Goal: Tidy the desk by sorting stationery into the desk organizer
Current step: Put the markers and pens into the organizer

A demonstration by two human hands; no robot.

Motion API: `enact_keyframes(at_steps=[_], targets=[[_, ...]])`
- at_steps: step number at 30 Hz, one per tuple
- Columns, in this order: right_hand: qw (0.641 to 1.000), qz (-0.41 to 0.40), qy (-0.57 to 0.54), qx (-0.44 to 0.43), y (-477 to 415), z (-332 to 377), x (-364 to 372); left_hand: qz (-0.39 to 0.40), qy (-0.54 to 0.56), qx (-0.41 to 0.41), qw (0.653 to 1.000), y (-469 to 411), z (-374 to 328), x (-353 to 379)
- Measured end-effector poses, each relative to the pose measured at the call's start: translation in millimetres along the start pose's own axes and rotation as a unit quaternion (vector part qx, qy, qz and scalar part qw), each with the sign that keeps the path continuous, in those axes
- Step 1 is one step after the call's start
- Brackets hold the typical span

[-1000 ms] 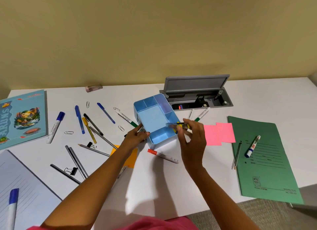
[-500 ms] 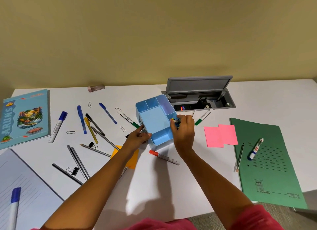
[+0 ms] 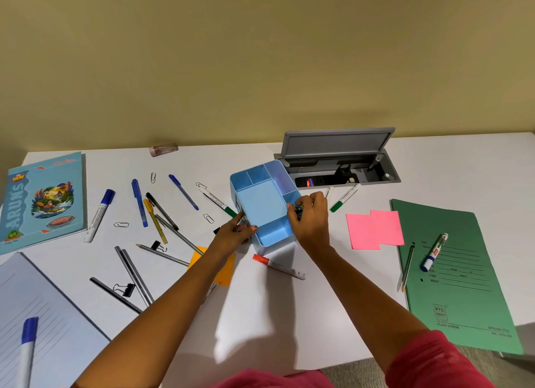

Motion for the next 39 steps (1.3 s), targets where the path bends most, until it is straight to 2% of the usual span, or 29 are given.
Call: enact_keyframes(at_steps=[10, 17, 24, 31, 36, 39], targets=[[0.999, 0.027, -0.031, 0.008, 3, -6, 3, -0.002, 0.016, -0.002, 1.0, -2, 2, 0], [0.99, 0.042, -0.033, -0.13, -2, -3, -1, -0.001, 0.01, 0.003, 1.0, -3, 2, 1], [0.985, 0.068, -0.032, -0.159, 1, -12, 1, 0.001, 0.018, 0.002, 1.0, -4, 3, 0], [0.985, 0.068, -0.025, -0.158, -1, -11, 1, 0.002, 0.011, -0.002, 1.0, -5, 5, 0], [0.989, 0.071, -0.042, -0.12, -1, -8, -2, 0.001, 0.012, -0.003, 1.0, -7, 6, 1], [0.993, 0.041, -0.057, -0.09, -4, 3, -11, 0.001, 0.011, -0.001, 1.0, -6, 6, 1]])
Point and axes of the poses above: each hand's wrist, its own y-axis away from the middle knuckle, its own x-axis out of the palm, z = x × y, the point moved 4 cm from there along -y, towards the middle knuckle, and after that the axes turned 15 degrees about -z, right-handed, at the moved point
